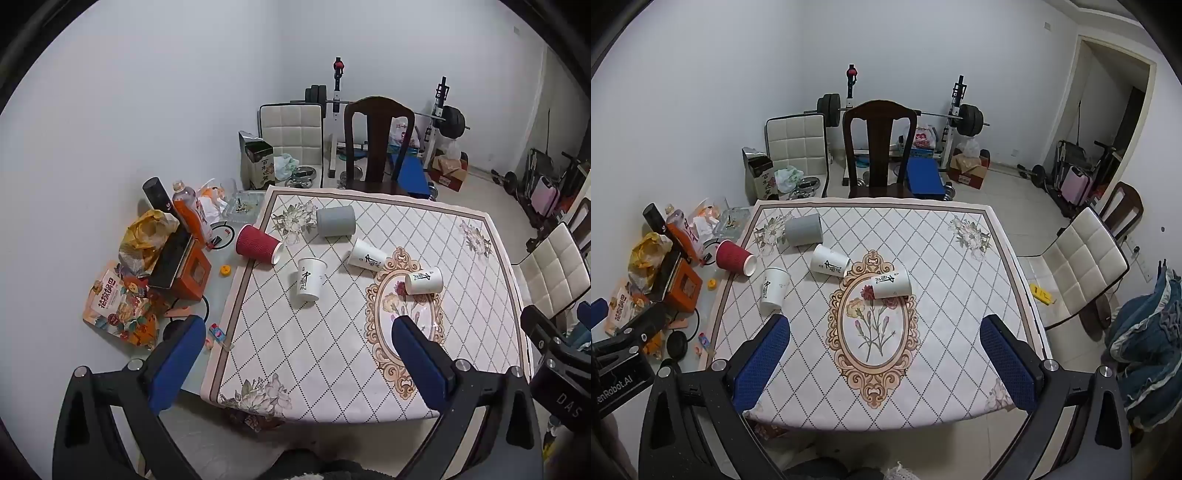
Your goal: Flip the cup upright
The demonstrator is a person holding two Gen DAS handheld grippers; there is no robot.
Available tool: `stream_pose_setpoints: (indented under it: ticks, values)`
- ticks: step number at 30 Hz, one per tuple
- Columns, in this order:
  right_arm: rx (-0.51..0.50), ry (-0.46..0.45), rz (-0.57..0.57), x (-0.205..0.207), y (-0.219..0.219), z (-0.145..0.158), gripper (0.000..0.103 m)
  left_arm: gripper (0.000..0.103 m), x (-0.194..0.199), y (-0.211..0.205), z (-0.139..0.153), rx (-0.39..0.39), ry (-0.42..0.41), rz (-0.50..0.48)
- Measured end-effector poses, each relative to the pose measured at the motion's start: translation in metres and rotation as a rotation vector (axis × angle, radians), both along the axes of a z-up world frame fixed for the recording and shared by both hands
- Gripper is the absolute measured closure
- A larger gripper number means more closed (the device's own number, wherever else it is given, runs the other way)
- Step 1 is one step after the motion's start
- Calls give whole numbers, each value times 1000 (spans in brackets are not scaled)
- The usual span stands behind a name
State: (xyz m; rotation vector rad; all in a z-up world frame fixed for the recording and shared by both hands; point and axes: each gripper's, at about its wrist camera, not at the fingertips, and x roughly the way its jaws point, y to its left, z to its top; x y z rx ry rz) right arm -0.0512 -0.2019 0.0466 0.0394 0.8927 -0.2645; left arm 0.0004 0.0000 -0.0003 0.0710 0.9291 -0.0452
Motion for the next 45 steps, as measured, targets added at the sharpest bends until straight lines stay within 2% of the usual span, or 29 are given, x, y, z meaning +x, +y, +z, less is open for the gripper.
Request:
stream_pose_setpoints:
  ticks: [13,45]
  values:
    - [-4,-20,-9,-13,-8,2,0,0,-3,-5,4,-5,-10,-2]
    - [-14,-19,-12,-14,2,10,0,0,-10,-12,5,-2,-18,-6]
